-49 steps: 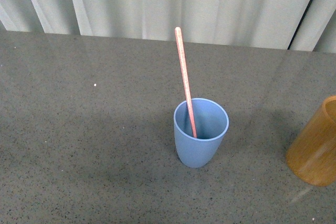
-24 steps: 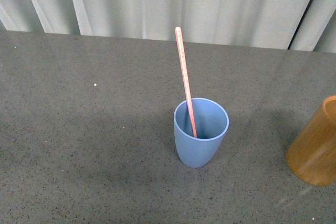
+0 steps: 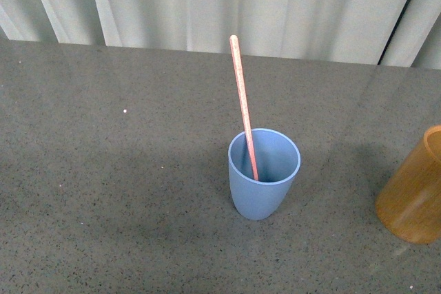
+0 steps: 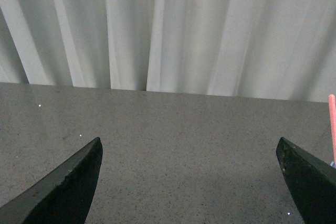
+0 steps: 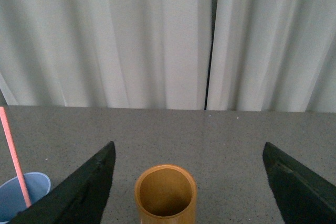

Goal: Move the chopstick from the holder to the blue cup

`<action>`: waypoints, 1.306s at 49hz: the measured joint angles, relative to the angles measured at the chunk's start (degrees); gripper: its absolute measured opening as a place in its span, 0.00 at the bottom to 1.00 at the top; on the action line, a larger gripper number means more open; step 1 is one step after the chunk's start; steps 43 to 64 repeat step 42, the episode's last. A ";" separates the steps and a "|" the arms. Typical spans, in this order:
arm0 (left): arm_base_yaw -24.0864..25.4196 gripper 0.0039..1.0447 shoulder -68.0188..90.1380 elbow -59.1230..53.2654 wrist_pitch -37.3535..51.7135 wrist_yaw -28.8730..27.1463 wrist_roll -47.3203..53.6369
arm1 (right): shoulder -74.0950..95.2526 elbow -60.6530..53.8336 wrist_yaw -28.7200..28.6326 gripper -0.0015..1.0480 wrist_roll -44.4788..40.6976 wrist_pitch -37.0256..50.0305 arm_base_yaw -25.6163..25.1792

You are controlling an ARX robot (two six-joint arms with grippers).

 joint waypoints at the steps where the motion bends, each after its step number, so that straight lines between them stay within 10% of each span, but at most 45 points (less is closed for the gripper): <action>1: 0.00 0.94 0.00 0.00 0.00 0.00 0.00 | 0.00 0.00 0.00 0.82 0.00 0.00 0.00; 5: 0.00 0.94 0.00 0.00 0.00 0.00 0.00 | 0.00 0.00 0.00 0.92 0.07 0.00 0.00; 64: 0.00 0.94 0.00 0.00 0.00 0.00 -0.02 | 0.00 0.00 0.00 0.90 0.04 0.00 0.00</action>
